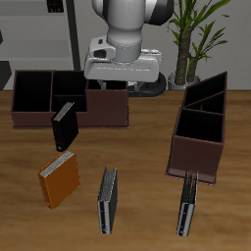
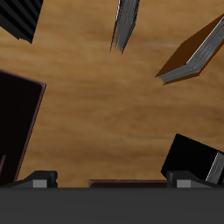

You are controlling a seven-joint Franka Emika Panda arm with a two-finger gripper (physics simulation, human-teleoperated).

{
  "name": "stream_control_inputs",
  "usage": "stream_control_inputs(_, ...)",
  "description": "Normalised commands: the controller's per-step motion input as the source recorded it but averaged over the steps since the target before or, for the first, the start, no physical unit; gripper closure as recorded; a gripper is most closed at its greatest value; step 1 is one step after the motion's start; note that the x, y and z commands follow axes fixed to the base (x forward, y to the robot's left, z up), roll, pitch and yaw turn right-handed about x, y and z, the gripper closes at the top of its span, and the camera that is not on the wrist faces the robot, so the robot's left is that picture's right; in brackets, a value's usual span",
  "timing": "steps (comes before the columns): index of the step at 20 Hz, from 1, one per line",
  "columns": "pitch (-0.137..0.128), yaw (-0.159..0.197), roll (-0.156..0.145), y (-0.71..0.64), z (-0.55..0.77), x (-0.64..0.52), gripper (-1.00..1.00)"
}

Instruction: Place the orange book into the back desk caddy's right compartment and place the right striped book into the back desk caddy's left compartment and place the black book into the back desk caddy's left compartment

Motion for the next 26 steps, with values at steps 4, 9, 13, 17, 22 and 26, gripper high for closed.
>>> stream_control_inputs(4,-0.024,0.026,0.013,-0.31,0.05,0.12,-1.0)
stream_control_inputs(9,-0.013,-0.066,0.029,-0.62,0.14,0.35,-1.0)
stream_control_inputs(13,-0.046,-0.033,-0.003,-0.56,0.08,0.27,-1.0)
stream_control_inputs(17,0.005,-0.073,-0.053,-0.61,0.0,0.44,-1.0)
stream_control_inputs(22,-0.003,-0.04,-0.01,-0.36,-0.02,0.33,-1.0)
stream_control_inputs(26,-0.003,0.022,0.023,-0.27,-0.1,0.38,-1.0)
